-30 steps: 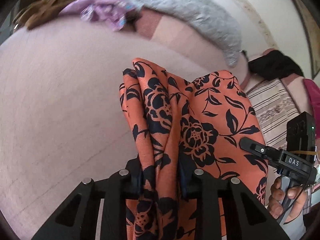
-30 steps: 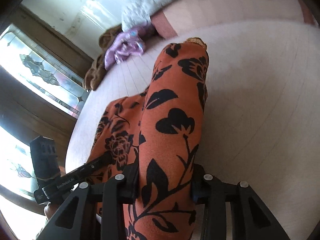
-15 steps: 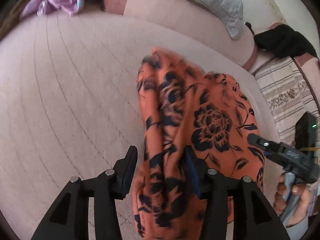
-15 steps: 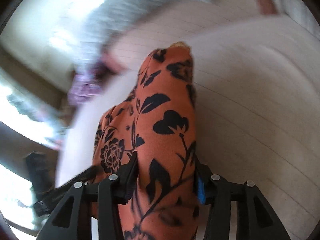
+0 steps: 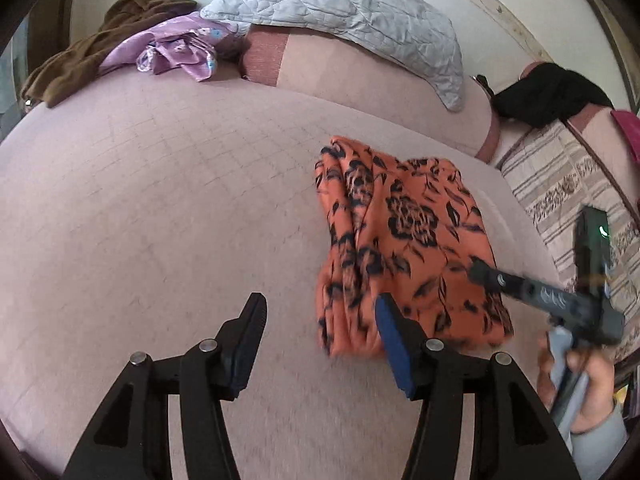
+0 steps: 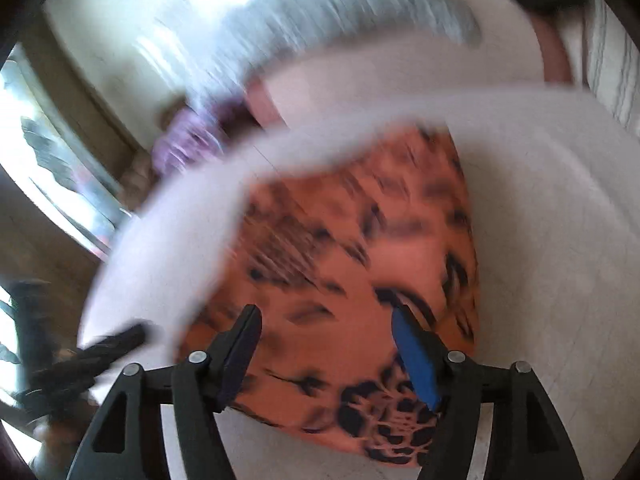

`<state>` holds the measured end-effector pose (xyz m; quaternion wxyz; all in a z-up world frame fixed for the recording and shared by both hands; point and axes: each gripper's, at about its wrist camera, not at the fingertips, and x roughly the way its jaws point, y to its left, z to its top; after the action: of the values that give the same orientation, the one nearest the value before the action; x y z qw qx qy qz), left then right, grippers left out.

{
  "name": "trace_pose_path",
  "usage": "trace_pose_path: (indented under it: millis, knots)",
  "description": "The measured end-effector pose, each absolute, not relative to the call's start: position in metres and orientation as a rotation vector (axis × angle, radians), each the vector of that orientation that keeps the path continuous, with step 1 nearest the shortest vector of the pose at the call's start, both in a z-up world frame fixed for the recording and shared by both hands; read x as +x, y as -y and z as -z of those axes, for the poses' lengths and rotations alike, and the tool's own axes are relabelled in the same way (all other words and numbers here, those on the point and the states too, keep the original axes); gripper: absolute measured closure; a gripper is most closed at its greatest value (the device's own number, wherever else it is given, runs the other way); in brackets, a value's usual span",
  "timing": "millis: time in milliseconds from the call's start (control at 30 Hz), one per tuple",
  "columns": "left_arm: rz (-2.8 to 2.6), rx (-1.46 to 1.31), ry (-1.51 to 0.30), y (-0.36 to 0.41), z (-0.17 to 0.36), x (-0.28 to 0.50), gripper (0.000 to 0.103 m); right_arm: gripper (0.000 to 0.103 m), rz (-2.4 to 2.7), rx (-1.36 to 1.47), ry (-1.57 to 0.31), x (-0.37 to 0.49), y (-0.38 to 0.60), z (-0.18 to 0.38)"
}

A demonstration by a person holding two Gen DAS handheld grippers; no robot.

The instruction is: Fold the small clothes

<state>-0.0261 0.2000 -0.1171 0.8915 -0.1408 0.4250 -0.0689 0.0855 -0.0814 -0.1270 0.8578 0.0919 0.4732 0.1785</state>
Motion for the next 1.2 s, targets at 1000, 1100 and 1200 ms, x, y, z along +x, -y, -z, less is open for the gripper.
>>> trace_pose_path:
  millis: [1000,1100,1200]
  knots:
    - [-0.002,-0.165,-0.695,-0.172,0.091,-0.106,0.014,0.015,-0.244,0.005,-0.814,-0.044,0.071,0.090]
    - [-0.030,-0.171,-0.707,-0.175,0.100,-0.107,0.014,0.015,-0.213,-0.031,-0.849,-0.063,0.074,0.102]
    - [-0.054,-0.151,-0.718,-0.175,0.104,-0.105,0.014,0.015,-0.184,-0.015,-0.855,-0.076,0.081,0.110]
